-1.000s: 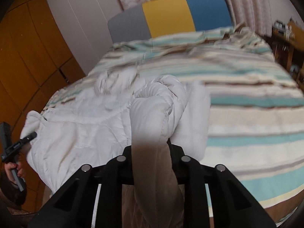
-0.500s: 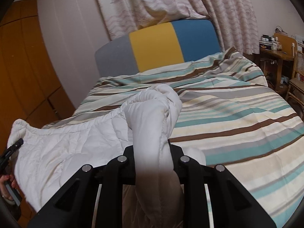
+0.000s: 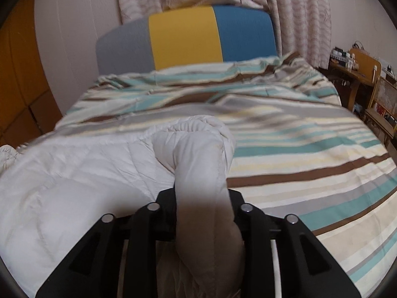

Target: Fold large clothes

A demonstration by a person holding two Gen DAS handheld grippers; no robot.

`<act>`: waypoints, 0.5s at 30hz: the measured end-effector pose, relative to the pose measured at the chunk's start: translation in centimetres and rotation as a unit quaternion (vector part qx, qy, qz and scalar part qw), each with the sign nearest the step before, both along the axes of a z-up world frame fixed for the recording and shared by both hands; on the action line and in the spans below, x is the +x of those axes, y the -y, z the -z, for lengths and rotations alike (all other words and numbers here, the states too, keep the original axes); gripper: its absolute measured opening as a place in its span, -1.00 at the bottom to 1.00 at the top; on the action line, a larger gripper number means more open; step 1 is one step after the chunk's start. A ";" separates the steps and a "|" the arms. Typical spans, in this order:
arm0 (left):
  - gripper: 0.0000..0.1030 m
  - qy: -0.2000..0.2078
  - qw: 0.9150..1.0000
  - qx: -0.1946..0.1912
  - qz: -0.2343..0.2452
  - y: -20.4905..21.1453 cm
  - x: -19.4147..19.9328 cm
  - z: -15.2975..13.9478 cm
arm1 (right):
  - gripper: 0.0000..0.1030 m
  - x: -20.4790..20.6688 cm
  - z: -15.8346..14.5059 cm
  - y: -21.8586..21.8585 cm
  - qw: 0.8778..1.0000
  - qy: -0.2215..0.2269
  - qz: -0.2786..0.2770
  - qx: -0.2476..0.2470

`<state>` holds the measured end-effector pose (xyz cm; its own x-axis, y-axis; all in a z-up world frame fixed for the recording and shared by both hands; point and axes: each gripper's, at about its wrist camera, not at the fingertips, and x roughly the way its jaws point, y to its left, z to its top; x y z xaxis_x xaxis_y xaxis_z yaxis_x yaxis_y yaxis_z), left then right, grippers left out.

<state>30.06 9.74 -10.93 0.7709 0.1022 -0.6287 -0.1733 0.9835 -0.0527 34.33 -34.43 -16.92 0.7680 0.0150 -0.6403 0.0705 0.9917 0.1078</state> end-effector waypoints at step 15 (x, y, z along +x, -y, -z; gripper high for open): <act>-0.33 -0.056 0.998 0.033 -0.002 1.7 2.0 2.9 | -0.15 2.7 3.6 -1.9 0.995 -0.056 0.016 -0.081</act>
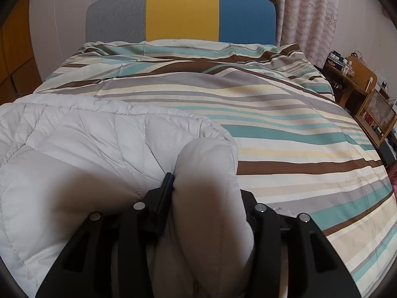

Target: Fold large clothes

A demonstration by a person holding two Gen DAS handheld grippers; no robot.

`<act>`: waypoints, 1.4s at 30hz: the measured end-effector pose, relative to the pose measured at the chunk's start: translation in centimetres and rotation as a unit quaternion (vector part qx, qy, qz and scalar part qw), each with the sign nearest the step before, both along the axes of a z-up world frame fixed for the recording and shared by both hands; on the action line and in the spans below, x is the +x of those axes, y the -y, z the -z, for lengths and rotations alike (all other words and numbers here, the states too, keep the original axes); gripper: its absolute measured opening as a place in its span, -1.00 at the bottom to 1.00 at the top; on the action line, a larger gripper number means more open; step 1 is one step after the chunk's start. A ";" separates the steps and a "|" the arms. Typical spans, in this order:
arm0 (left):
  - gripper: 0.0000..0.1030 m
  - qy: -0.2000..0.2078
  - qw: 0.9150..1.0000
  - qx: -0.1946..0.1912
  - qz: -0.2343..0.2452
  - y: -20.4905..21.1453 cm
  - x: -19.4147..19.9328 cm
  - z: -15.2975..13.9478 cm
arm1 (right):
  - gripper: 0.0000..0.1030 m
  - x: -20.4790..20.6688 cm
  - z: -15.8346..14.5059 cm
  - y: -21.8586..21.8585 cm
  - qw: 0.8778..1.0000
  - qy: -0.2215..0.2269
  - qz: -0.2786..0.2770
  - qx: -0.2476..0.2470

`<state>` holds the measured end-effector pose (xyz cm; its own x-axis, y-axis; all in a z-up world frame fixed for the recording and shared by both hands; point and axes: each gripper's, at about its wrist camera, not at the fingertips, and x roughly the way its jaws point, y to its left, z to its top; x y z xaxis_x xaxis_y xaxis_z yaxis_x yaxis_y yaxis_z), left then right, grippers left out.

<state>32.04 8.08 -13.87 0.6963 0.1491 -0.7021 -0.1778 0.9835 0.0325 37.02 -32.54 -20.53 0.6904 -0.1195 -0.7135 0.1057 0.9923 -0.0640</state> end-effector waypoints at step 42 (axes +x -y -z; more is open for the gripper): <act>0.03 0.021 0.998 -0.006 0.057 12.1 1.4 2.0 | 0.08 -6.6 -10.5 -8.1 0.976 0.139 -0.138 0.097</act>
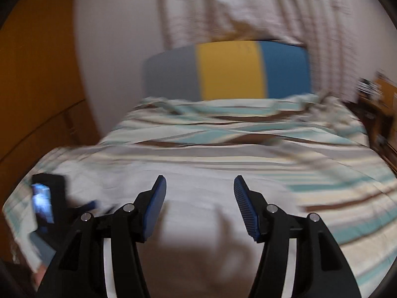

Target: Fold large clothes

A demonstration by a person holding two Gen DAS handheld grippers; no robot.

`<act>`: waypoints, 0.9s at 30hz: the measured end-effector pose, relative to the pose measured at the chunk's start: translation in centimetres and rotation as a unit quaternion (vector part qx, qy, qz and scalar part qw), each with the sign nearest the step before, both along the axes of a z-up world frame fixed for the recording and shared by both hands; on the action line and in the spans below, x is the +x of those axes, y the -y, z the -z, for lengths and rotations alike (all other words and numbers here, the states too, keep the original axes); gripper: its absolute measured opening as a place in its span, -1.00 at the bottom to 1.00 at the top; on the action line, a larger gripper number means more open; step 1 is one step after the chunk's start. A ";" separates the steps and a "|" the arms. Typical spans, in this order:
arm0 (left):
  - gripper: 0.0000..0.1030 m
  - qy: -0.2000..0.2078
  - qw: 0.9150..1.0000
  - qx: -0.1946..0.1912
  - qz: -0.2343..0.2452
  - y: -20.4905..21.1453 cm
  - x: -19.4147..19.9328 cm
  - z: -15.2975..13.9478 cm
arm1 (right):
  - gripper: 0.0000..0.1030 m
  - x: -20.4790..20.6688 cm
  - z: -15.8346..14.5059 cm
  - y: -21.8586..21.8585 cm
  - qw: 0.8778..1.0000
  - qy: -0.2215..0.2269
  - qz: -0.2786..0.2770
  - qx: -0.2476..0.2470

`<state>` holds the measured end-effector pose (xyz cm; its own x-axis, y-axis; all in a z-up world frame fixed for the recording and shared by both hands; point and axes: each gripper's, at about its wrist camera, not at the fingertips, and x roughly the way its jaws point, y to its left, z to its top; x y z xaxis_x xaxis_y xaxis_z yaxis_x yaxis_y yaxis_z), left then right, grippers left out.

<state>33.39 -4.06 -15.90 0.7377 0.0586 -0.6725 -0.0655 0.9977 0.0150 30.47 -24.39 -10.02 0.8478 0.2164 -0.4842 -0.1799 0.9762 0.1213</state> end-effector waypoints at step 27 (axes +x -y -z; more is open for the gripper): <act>0.42 -0.041 0.996 -0.069 -0.022 -3.5 0.4 -4.8 | 0.26 3.6 5.6 -0.7 0.996 -0.083 -0.007 -0.016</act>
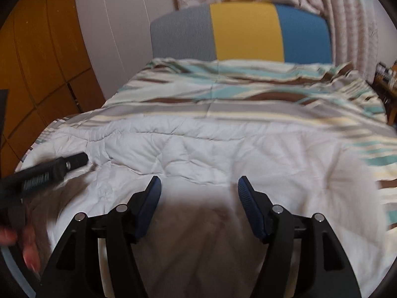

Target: Fold large clothes

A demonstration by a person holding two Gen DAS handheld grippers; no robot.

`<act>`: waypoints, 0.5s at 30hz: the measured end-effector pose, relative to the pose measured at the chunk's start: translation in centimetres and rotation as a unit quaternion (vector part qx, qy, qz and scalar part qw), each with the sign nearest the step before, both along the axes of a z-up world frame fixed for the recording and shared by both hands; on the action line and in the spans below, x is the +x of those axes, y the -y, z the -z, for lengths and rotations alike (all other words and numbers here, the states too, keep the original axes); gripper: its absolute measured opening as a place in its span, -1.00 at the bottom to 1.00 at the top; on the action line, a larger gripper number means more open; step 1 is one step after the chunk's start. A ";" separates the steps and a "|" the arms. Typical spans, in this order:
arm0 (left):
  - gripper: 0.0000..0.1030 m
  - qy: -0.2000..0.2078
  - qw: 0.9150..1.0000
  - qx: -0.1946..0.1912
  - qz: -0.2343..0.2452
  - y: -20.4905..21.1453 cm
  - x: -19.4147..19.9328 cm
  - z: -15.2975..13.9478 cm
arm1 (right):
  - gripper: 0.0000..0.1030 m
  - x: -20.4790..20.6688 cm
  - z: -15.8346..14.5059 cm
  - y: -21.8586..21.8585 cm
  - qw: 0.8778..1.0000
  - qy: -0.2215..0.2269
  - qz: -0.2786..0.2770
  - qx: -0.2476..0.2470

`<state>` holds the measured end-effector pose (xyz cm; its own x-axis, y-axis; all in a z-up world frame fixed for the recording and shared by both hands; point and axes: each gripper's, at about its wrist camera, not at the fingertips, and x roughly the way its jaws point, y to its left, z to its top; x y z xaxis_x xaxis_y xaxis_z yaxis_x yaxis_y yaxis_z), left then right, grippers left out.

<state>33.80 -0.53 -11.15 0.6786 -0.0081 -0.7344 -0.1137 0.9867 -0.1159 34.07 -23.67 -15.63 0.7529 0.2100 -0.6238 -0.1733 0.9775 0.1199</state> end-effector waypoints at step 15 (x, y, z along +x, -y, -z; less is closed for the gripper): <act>0.68 0.009 0.996 0.090 -0.014 -0.4 2.7 4.8 | 0.34 2.4 3.7 2.3 0.999 -0.026 0.039 -0.023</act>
<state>36.49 -0.12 -15.94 0.6897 0.1420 -0.7101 -0.1409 0.9882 0.0609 36.45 -25.94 -19.36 0.7317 0.1223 -0.6706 -0.0904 0.9925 0.0824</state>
